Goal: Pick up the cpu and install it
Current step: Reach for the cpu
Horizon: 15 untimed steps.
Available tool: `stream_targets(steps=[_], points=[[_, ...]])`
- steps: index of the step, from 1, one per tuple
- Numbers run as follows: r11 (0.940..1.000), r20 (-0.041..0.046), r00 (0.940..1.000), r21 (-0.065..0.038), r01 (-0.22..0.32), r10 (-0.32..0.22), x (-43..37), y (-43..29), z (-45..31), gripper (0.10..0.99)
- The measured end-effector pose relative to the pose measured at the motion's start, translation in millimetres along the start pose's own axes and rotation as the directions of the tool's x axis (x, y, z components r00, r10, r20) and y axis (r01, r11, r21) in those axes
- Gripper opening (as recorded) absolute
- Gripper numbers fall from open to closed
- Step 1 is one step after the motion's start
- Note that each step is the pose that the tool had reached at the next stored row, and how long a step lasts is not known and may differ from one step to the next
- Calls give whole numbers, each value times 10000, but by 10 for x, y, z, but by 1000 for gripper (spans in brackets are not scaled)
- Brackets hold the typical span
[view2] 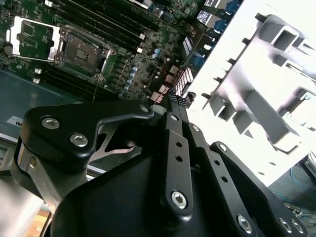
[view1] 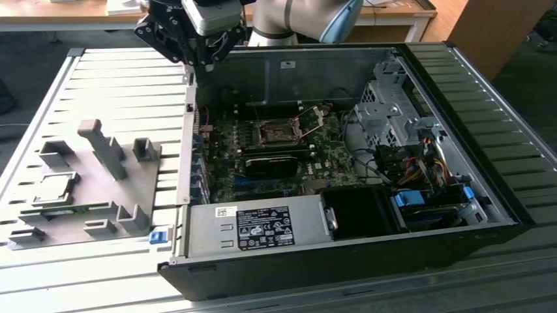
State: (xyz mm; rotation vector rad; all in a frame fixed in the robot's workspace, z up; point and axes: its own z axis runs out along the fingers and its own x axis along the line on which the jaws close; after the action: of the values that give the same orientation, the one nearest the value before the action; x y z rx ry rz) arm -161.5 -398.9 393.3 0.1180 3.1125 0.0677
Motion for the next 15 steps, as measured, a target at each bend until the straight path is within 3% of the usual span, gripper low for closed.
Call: stream_targets(steps=[15], points=[[10000,0,10000,0,0,0,55,-4,-1,106]])
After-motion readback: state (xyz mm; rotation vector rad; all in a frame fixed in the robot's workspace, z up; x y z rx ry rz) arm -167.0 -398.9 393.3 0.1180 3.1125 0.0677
